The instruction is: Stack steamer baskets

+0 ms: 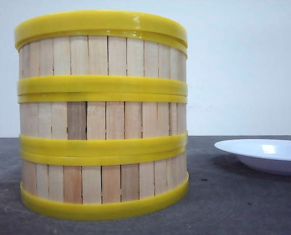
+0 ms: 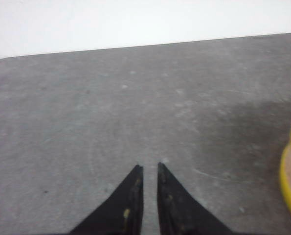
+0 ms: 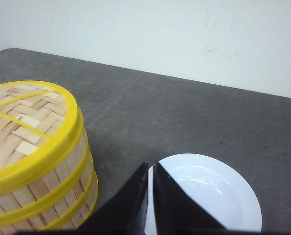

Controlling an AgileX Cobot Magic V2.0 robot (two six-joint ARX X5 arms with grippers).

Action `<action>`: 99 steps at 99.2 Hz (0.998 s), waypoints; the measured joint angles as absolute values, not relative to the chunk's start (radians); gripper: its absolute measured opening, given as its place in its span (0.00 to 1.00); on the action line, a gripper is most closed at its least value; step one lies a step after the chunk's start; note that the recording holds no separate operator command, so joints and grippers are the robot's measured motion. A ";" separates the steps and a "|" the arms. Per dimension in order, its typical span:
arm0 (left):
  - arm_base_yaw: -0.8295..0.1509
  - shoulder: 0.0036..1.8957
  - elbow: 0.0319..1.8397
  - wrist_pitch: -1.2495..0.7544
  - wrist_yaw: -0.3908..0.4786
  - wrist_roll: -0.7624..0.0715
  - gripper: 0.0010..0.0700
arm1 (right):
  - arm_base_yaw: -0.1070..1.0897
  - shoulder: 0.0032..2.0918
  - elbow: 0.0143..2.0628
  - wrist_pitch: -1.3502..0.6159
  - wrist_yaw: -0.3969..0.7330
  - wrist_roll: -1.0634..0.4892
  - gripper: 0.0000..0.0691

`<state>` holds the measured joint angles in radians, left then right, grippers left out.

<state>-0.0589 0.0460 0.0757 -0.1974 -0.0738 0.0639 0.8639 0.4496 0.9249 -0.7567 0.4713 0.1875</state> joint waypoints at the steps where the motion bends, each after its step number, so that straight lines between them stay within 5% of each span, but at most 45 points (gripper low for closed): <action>1: -0.059 0.043 0.073 -0.197 -0.074 0.063 0.02 | 0.864 0.450 0.925 -0.757 0.471 0.187 0.01; 99: -0.059 0.005 0.033 -0.178 -0.121 0.010 0.02 | 0.864 0.450 0.925 -0.751 0.471 0.188 0.01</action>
